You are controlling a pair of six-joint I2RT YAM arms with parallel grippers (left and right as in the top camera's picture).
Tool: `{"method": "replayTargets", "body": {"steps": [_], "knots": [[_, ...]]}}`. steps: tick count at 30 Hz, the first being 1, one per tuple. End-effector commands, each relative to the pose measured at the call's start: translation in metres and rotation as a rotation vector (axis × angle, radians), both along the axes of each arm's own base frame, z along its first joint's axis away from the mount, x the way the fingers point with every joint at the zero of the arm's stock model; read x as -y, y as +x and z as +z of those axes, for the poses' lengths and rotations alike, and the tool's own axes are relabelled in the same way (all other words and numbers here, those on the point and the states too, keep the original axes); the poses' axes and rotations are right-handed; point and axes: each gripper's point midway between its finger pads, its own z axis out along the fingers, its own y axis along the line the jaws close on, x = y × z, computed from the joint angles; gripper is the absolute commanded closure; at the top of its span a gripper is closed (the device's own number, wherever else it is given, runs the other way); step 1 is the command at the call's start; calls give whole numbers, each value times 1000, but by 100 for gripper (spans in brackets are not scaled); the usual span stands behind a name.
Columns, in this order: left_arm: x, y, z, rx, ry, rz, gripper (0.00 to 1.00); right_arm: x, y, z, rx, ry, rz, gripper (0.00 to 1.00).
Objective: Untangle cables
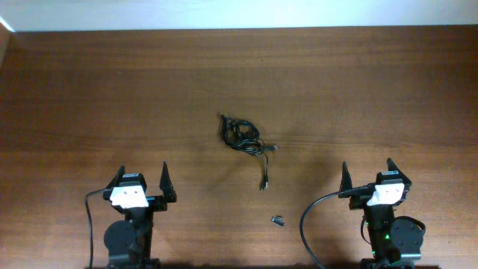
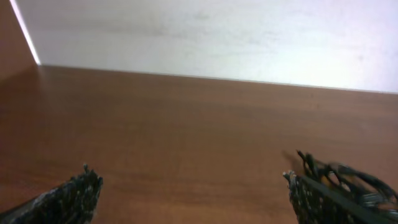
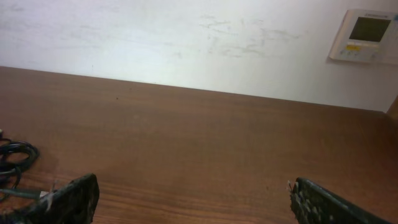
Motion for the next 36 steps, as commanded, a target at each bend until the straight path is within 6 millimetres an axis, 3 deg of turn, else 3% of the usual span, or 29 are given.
{"method": "replayTargets", "body": {"steps": [1, 5, 9, 18, 23, 26, 30, 34, 36], "knots": [[11, -5, 24, 7, -15, -62, 1, -4, -1, -2, -1, -7, 20, 1], [18, -7, 37, -81, 29, -108, 1, -4, -1, -2, -1, -7, 20, 1], [28, 5, 41, -230, 67, -194, 1, -4, -1, -2, -1, -7, 20, 1], [37, 73, 50, -696, 70, -346, 1, -4, -1, -2, -1, -7, 20, 1], [81, 126, 50, -836, 89, -464, 1, -4, -1, -2, -1, -7, 20, 1], [99, 139, 38, -888, 79, -476, 1, -4, -1, -2, -1, -7, 20, 1], [140, 136, 14, -950, 109, -565, 1, -4, -1, -2, -1, -7, 20, 1], [164, 125, 8, -978, 132, -629, 1, -4, -1, -2, -1, -7, 20, 1], [178, 129, 13, -934, 122, -666, 1, -4, -1, -2, -1, -7, 20, 1]]}}
